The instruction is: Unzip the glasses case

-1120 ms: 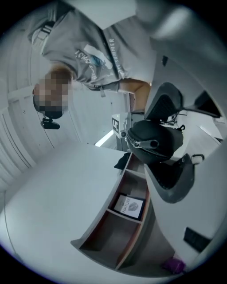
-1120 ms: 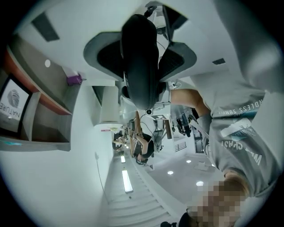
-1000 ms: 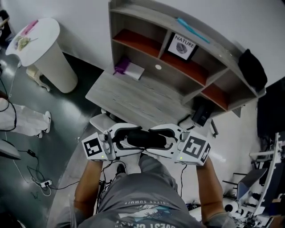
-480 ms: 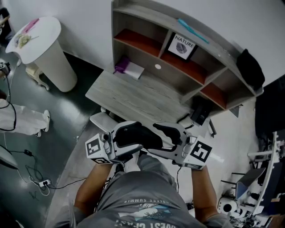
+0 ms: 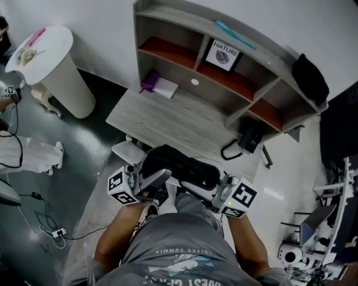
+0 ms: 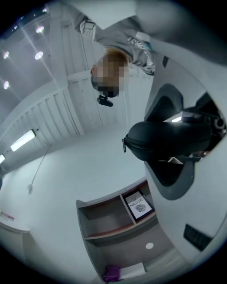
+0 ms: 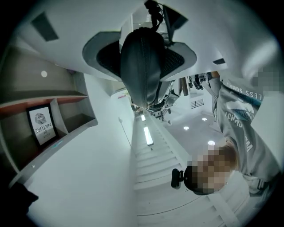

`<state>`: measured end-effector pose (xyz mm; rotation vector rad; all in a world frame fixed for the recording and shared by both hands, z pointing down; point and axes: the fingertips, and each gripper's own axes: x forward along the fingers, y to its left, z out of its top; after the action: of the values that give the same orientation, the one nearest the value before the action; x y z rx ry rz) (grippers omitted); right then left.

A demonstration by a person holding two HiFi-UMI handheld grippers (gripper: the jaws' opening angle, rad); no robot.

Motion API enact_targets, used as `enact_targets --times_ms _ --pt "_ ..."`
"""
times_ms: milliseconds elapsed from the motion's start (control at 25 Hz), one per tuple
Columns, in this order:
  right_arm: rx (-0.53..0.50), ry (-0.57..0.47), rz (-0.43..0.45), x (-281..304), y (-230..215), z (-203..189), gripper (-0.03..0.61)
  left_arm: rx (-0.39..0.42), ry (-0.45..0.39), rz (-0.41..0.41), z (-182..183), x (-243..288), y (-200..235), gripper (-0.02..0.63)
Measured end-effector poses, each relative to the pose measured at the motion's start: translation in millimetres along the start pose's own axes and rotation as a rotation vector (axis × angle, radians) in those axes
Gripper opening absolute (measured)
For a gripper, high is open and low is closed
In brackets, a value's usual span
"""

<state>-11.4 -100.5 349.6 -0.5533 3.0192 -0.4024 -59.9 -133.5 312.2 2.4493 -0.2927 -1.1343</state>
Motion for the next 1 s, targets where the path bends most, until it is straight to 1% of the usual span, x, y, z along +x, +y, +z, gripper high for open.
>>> enact_targets --times_ms 80,160,240,320,400,560,640,720,880,1000 --pt "-0.037 0.031 -0.007 -4.8 1.2 -0.8 0.256 0.034 0.1 -0.011 -6.3 -1.2 -2.7 0.259" --pt "-0.085 0.071 -0.014 -10.2 1.1 -2.3 0.256 0.099 0.202 -0.011 -10.8 -5.1 -4.5 0.259" --pt "-0.119 0.101 -0.026 -18.5 -1.8 -2.5 0.256 0.158 0.273 -0.007 -9.9 -11.0 -5.7 0.259" --pt "-0.147 0.126 -0.034 -27.4 -5.2 -2.3 0.256 0.179 0.311 -0.007 -4.1 -17.2 -6.7 0.258" --pt "-0.18 0.152 -0.026 -33.3 -4.6 -2.5 0.256 0.184 0.348 -0.015 -0.8 -21.3 -8.2 0.24" --pt "-0.213 0.163 0.006 -37.9 3.4 -1.7 0.256 0.18 0.433 -0.048 -8.7 -23.2 -13.4 0.221" --pt "-0.215 0.15 0.006 -38.0 6.2 1.1 0.256 0.161 0.445 -0.071 -12.5 -22.7 -17.5 0.213" --pt "-0.223 0.146 0.001 -39.5 7.3 2.7 0.256 0.15 0.456 -0.086 -15.2 -22.8 -21.9 0.166" --pt "-0.258 0.169 -0.001 -46.8 9.5 0.0 0.256 0.143 0.504 -0.087 -22.9 -25.8 -25.6 0.14" --pt "-0.265 0.181 0.008 -52.7 12.3 -2.9 0.256 0.134 0.534 -0.103 -28.5 -27.2 -30.4 0.131"
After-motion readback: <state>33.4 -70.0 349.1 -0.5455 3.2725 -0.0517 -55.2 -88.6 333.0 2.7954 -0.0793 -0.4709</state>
